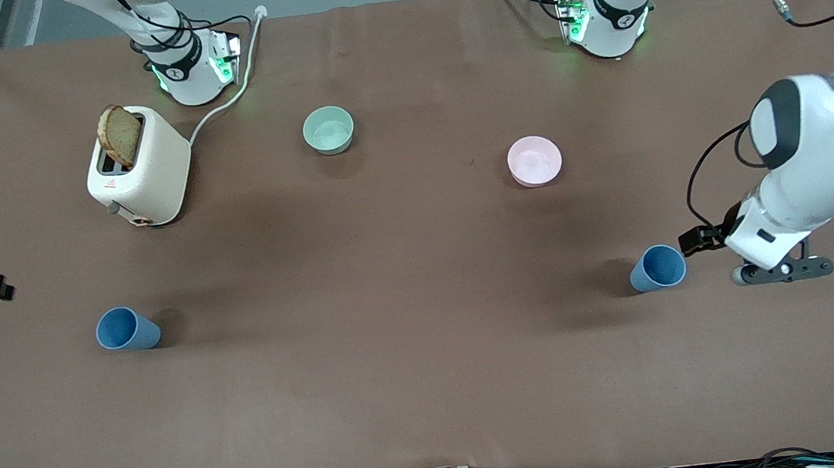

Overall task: Stack blue cups with both arms
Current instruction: 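Reach both grippers down to the blue cups and close on them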

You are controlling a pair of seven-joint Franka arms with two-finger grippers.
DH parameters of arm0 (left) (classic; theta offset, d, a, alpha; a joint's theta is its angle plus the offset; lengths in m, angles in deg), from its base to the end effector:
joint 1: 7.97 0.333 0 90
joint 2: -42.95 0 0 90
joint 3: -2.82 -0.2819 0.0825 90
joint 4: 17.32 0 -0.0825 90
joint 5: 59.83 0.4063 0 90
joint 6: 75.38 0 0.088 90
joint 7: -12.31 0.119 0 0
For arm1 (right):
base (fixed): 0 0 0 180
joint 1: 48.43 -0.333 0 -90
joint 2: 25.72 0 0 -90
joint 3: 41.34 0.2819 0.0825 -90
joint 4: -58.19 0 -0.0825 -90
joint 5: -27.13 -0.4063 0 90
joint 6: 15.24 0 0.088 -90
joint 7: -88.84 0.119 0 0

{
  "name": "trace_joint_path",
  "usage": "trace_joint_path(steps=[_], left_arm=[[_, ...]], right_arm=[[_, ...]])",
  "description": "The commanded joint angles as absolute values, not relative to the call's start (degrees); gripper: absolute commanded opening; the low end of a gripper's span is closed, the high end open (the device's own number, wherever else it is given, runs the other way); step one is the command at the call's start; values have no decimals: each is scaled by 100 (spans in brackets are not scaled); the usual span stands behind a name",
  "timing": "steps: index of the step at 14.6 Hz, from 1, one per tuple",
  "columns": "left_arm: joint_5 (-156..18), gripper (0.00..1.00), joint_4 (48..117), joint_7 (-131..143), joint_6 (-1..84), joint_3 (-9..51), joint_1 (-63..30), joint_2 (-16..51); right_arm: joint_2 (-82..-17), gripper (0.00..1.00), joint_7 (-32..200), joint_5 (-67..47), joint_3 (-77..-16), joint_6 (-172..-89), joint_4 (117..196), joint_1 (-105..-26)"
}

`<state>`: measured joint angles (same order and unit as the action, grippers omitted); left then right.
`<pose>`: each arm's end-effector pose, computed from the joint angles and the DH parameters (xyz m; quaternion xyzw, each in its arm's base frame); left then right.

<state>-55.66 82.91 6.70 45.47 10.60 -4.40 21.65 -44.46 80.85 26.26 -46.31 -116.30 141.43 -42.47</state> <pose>0.6543 -0.0393 0.3055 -1.0000 0.0021 0.0034 0.0069 0.6585 -0.1192 0.4501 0.9996 -0.0250 -0.0084 0.0052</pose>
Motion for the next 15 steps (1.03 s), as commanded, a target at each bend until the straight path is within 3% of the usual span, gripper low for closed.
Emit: trace_joint_path(steps=[1,4,8,10,12,13,14,15], left_arm=[[-5473,100,8489,625,4845,1064,-375,1984],[-5482,100,8437,564,4968,1064,-384,1720],[-5473,79,8384,546,5100,1073,-349,1404],[-5526,60,8349,572,5100,1081,-340,1281],[-5526,48,8340,590,5100,1081,-340,1227],[-5526,37,8331,607,5100,1081,-340,1210],[-5526,20,8305,677,5092,1081,-340,1201],[-5534,9,8305,686,5083,1081,-340,1201]], right_arm=[[-4847,100,7690,2590,-4600,-12489,14721,-4175],[-4954,100,7470,2599,-4617,-13605,15502,-4166],[-5322,100,7311,2599,-4626,-14530,15856,-4096],[-5445,100,7302,2599,-4617,-14907,16014,-4114],[-5507,99,7302,2599,-4617,-15189,16181,-4140],[-5560,93,7302,2590,-4608,-15234,16190,-4131],[-5612,87,7319,2590,-4600,-15235,16182,-4149],[-5648,76,7320,2590,-4591,-15235,16182,-4158]])
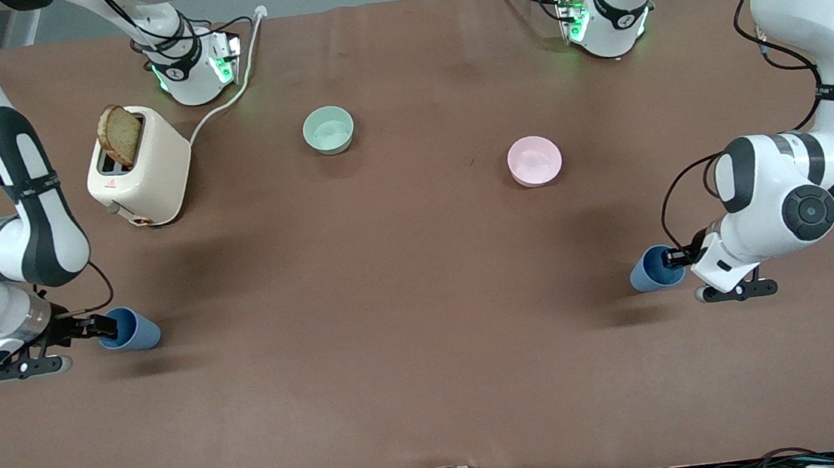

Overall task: Stack blue cups with both arms
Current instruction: 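Carry the blue cup with the left gripper toward the table middle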

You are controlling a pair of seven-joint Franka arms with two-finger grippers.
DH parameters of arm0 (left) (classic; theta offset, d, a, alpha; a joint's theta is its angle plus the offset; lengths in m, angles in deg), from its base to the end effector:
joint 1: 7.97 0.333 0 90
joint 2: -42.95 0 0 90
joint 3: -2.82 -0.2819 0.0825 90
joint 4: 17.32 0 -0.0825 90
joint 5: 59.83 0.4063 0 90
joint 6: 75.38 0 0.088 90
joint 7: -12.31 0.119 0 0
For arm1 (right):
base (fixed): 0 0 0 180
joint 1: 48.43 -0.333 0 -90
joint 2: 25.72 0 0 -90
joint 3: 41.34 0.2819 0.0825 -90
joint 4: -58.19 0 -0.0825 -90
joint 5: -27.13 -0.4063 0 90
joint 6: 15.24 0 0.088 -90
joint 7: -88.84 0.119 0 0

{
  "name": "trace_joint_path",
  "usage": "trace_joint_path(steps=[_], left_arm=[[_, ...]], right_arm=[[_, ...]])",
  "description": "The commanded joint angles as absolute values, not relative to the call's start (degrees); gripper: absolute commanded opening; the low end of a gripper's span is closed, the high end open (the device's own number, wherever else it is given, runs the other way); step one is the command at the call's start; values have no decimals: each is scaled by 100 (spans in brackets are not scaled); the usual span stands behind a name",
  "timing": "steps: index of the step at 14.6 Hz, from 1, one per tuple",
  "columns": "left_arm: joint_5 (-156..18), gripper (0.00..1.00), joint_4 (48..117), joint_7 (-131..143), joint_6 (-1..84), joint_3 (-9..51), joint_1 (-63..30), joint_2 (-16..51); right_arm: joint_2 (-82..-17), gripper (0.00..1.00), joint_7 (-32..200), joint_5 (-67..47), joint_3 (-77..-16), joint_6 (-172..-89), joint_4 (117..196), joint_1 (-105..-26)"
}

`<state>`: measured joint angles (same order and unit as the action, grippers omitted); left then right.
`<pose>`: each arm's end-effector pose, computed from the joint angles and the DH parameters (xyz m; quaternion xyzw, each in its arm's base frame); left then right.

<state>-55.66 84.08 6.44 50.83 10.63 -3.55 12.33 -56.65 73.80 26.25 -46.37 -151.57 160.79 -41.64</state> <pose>0.6470 -0.0323 0.1984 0.9988 0.0064 -0.0481 0.0029 0.6475 -0.1330 0.1991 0.9991 0.0294 0.0209 0.0224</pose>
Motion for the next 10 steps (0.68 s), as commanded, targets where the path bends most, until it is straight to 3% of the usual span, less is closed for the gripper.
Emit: trace_joint_path(steps=[1,2,4,5,8,10], left_arm=[[-5535,0,8305,669,5074,1090,-340,1209],[-5535,0,8305,677,5048,1090,-348,1218],[-5526,0,8122,634,4934,1108,-349,1332],[-5526,0,7955,564,4594,1117,-427,1394],[-5526,0,7375,292,3653,1344,-699,1613],[-5570,0,7259,-495,3527,1826,-919,1631]], right_arm=[[-5657,61,7328,2590,-4591,-15226,16173,-4175],[-5666,46,7337,2590,-4591,-15217,16173,-4175],[-5692,5,7398,2581,-4582,-15173,16147,-4201],[-5683,1,7399,2581,-4582,-15156,16129,-4219],[-5692,1,7372,2581,-4582,-15138,16120,-4219],[-5683,1,7372,2581,-4582,-15129,16120,-4228]])
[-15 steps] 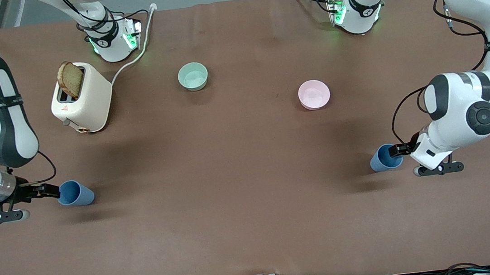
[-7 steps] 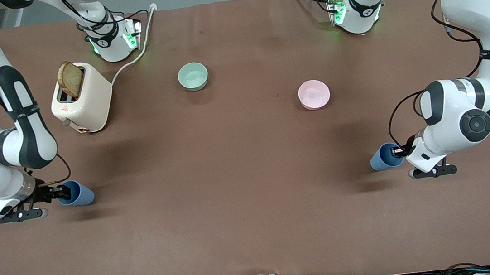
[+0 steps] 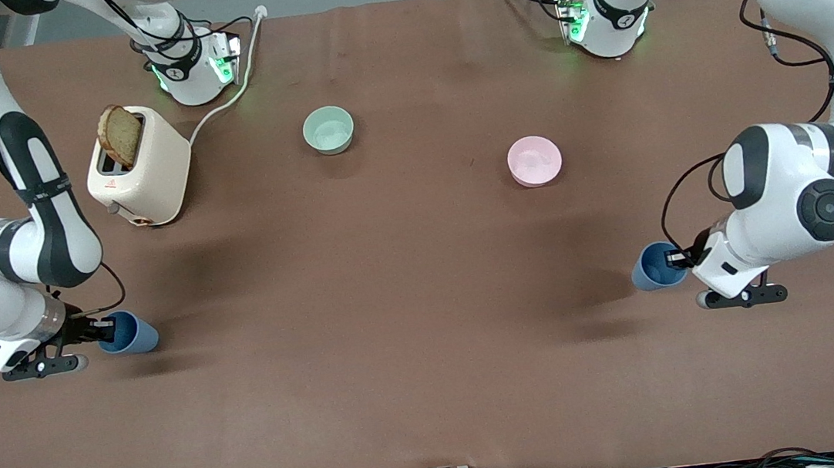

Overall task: Stack blue cups with both arms
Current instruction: 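Carry the blue cup with the left gripper toward the table middle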

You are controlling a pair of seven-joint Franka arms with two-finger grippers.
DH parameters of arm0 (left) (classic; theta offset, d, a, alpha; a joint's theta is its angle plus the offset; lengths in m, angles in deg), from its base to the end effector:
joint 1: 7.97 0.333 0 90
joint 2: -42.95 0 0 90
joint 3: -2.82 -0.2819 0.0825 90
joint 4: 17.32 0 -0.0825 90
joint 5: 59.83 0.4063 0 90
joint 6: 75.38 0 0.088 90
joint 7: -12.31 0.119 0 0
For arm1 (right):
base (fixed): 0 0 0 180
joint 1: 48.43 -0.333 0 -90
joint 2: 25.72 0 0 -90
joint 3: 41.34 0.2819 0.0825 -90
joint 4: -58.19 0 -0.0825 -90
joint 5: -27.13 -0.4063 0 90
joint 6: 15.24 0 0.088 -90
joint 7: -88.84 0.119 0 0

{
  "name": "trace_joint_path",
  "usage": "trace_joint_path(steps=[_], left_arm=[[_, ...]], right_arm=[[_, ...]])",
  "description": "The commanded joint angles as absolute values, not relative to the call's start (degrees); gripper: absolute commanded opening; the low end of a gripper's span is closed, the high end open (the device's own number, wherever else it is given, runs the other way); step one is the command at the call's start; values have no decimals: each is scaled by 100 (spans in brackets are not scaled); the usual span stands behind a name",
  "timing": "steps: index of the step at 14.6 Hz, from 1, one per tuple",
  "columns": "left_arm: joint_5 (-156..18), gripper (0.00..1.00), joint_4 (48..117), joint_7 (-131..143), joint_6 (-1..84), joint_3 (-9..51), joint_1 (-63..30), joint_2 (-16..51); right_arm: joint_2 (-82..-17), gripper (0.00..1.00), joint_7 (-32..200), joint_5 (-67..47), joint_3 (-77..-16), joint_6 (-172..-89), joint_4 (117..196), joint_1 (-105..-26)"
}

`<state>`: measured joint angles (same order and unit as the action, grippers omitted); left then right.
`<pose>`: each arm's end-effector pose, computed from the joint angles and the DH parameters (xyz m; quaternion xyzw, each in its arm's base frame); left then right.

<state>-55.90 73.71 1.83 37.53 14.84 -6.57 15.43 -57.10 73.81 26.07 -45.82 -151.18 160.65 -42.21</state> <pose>0.6675 -0.1070 0.3020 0.9989 -0.0065 -0.0462 0.0094 0.6489 -0.1203 0.1941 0.9990 0.0373 0.0157 0.0176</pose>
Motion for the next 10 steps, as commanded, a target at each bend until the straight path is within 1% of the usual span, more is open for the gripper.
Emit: trace_joint_path(steps=[1,2,4,6,8,10], left_arm=[[-5570,0,7224,-1344,3527,2063,-1068,1631],[-5535,0,7145,-2318,3527,2266,-1295,1518],[-5508,0,6970,-3387,3579,2391,-1892,1194],[-5491,0,6488,-4083,3632,2347,-2543,694],[-5482,0,6083,-4681,3824,2312,-2940,280],[-5491,0,6063,-4929,4254,2286,-3169,112]], right_arm=[[-5675,1,7381,2581,-4591,-15086,16085,-4237],[-5648,1,7381,2581,-4591,-14929,15998,-4237],[-5526,1,7407,2581,-4582,-14359,15709,-4245],[-5210,1,7538,2581,-4582,-13708,15427,-4245],[-4815,1,7732,2581,-4582,-13381,15321,-4254],[-4385,1,7978,2581,-4582,-13162,15329,-4333]])
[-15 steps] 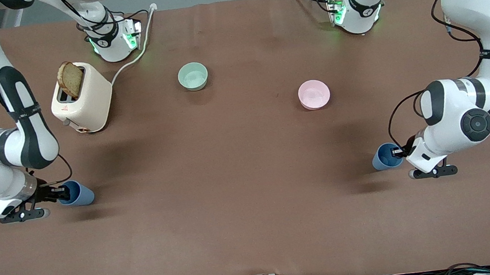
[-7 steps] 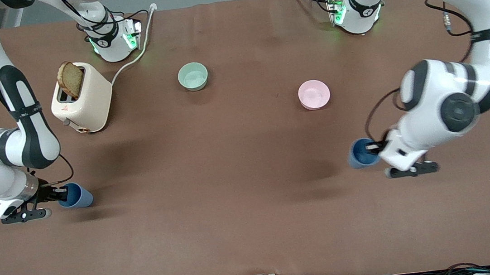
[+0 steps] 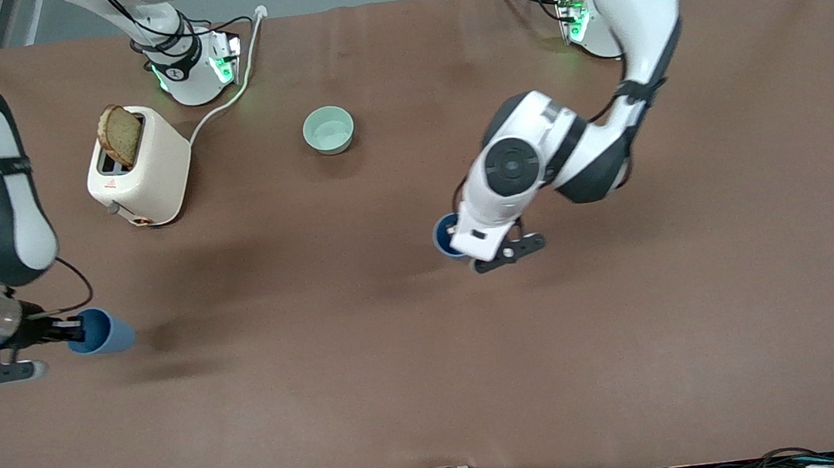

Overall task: Stack blue cups with both arms
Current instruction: 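Carry the blue cup with the left gripper toward the table middle, then release the cup with the left gripper while the right gripper lifts its cup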

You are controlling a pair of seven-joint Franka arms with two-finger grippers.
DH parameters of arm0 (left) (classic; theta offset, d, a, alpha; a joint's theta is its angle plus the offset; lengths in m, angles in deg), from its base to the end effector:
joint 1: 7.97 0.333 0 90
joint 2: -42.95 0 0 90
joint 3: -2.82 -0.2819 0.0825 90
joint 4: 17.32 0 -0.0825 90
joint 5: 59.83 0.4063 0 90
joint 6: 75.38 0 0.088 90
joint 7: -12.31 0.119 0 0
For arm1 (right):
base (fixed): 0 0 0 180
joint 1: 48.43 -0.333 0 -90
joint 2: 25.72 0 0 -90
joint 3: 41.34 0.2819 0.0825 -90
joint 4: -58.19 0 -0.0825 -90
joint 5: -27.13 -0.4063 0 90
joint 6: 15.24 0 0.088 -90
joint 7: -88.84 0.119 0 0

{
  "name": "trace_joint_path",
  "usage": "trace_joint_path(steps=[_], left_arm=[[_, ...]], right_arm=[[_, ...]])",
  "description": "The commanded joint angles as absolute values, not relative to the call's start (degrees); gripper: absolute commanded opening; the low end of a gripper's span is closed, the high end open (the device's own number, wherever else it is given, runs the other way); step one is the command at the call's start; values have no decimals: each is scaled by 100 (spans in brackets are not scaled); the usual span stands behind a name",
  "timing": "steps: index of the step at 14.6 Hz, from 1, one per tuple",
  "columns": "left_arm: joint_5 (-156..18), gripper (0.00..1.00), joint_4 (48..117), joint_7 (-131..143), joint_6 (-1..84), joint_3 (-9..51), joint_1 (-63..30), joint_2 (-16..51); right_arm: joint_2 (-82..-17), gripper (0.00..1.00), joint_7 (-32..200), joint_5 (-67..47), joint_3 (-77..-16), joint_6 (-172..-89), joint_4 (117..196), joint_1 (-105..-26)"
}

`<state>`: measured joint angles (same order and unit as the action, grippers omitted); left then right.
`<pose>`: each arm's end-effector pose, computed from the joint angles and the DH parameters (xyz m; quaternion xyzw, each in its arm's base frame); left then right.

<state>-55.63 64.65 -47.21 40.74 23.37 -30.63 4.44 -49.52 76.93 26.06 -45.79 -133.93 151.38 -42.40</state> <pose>0.5480 -0.4569 0.2652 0.9841 0.1586 -0.0719 0.0353 0.6699 -0.1182 0.3312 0.9998 0.0117 0.0138 0.0102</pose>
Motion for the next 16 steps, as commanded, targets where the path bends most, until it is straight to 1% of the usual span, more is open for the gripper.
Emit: trace_joint_path(steps=[1,5,7,8,9,10,11,12,13,14,16], left_arm=[[-5482,0,6055,-4991,4422,2286,-3231,33],[-5482,0,6055,-5009,4976,2137,-3459,-275],[-5499,2,6055,-5026,5038,1970,-3644,-372],[-5499,11,6055,-5027,5074,1960,-3662,-416],[-5491,36,6063,-5009,5074,1960,-3653,-416],[-5482,81,6055,-5000,5074,1952,-3662,-408],[-5482,100,6046,-4974,5065,1934,-3653,-347],[-5473,100,6028,-4974,5013,1925,-3627,-242],[-5403,100,6037,-4965,4951,1917,-3601,12],[-5229,100,6037,-4965,4664,1908,-3557,345],[-5069,100,6020,-4843,3812,1829,-3330,961]], right_arm=[[-4200,1,8057,2581,-4573,-13012,15329,-4386],[-3680,2,8495,2573,-4477,-12503,15320,-4614],[-3566,2,9197,2581,-4136,-12335,15303,-4650],[-3565,2,9670,2581,-3873,-12325,15268,-4650],[-3565,2,10101,2581,-3609,-12325,15242,-4658],[-3591,2,10436,2590,-3328,-12325,15215,-4659],[-3600,2,10779,2590,-2986,-12334,15206,-4676],[-3600,2,11165,2590,-2748,-12334,15197,-4685],[-3609,2,11508,2590,-2528,-12334,15197,-4720],[-3609,2,11816,2590,-2325,-12343,15197,-4790],[-3627,2,12685,2651,-1991,-12369,15215,-5070]])
